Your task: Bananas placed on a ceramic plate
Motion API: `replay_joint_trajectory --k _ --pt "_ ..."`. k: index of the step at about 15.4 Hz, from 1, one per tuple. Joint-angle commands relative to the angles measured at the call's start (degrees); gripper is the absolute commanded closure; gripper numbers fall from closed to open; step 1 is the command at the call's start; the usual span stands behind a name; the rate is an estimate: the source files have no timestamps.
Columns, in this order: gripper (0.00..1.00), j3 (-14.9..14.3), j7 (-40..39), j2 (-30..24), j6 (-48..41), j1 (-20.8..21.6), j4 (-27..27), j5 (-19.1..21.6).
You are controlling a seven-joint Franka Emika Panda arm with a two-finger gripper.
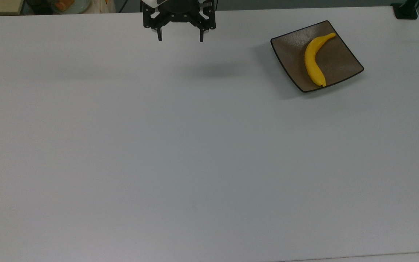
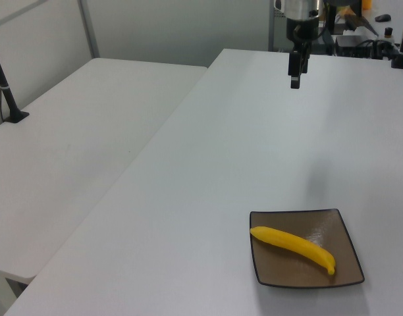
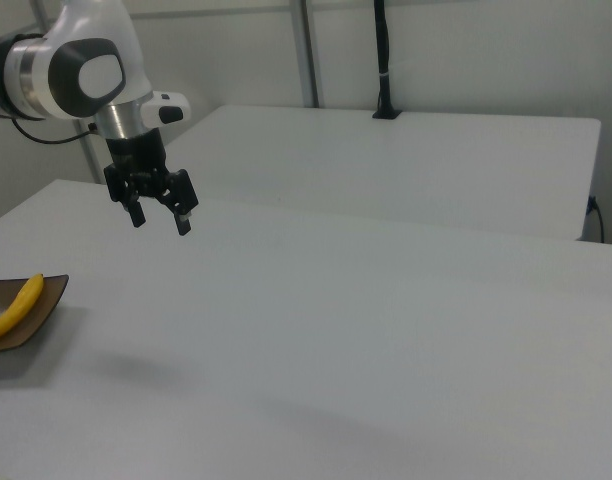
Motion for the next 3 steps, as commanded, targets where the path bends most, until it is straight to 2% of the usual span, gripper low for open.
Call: replay_joint_trajectory --k 1,3 --pt "0.0 0.3 -1.2 -1.1 -1.4 -0.2 -0.7 -0.5" --pt "0.0 0.3 -0.7 -1.1 -1.3 -0.1 -0.7 -0.3"
